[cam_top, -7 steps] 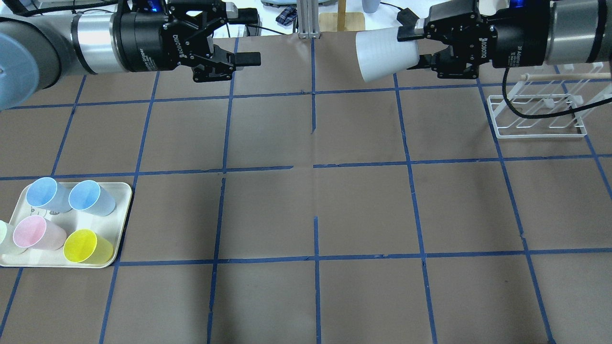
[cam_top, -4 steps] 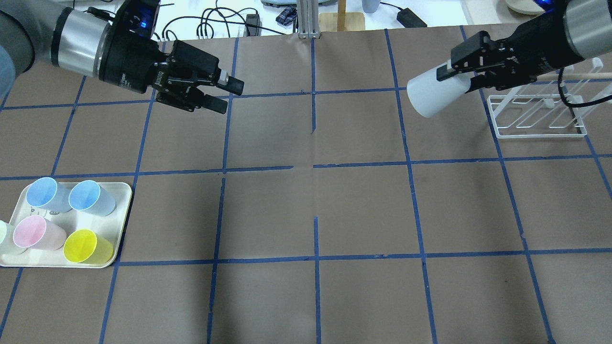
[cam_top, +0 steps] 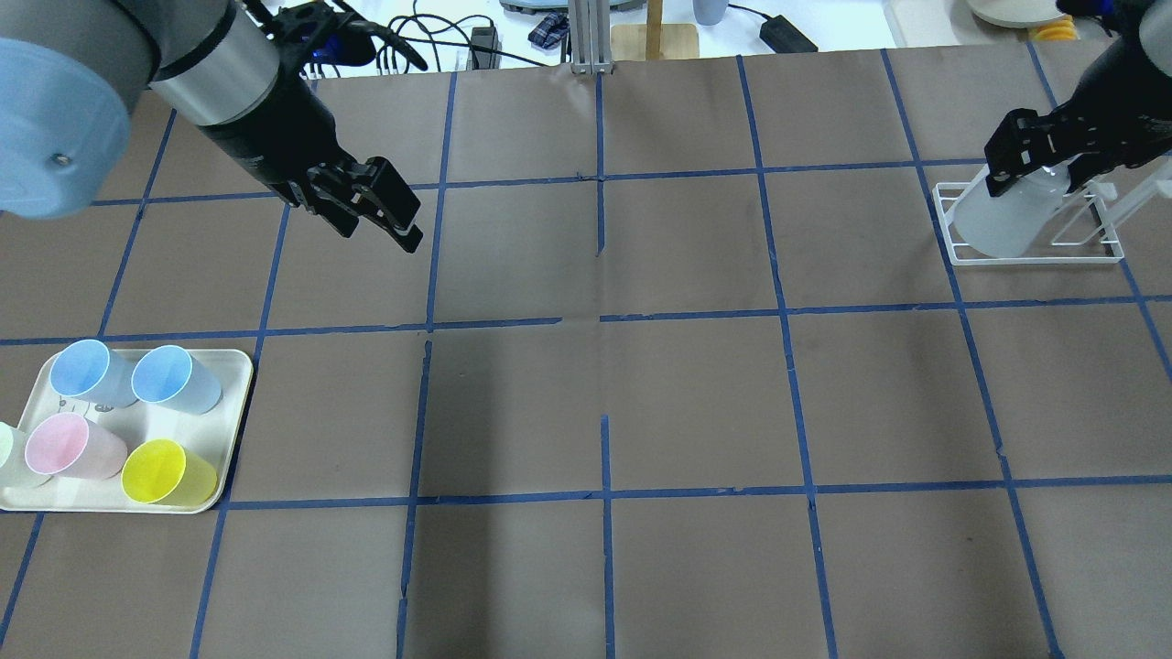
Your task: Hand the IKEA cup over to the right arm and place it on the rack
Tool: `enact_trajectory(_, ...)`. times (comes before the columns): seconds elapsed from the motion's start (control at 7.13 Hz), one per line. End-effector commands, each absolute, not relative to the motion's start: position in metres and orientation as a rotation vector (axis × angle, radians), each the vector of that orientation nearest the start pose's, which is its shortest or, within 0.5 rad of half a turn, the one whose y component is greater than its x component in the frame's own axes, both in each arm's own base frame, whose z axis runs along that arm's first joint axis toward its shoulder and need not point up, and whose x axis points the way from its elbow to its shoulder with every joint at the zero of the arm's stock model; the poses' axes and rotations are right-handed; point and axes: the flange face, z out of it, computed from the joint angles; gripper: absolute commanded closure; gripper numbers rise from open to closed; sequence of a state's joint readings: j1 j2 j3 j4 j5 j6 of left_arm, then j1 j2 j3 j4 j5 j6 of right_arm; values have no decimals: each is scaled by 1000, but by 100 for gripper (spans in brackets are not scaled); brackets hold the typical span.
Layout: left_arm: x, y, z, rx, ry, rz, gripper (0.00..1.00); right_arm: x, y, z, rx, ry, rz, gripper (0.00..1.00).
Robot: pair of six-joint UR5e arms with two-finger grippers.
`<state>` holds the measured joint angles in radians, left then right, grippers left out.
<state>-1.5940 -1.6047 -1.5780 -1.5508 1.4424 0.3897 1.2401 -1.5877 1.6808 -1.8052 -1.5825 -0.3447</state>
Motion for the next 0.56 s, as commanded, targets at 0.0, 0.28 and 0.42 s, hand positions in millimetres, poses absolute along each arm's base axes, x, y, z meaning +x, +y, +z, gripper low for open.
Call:
enact_trajectory(0.0,-157,-506,478,468,3075,-69,15,-78,-551,453,-63,3314,-140,47)
enact_trajectory(0.28,-94,-536,501,67,3226,-190,0,-117,-570,438,-168,3304,-109,48)
enact_trajectory(0.42,-100,-529,511,15,3230,-202,0,-121,-575,429,-168,3289,-117,48)
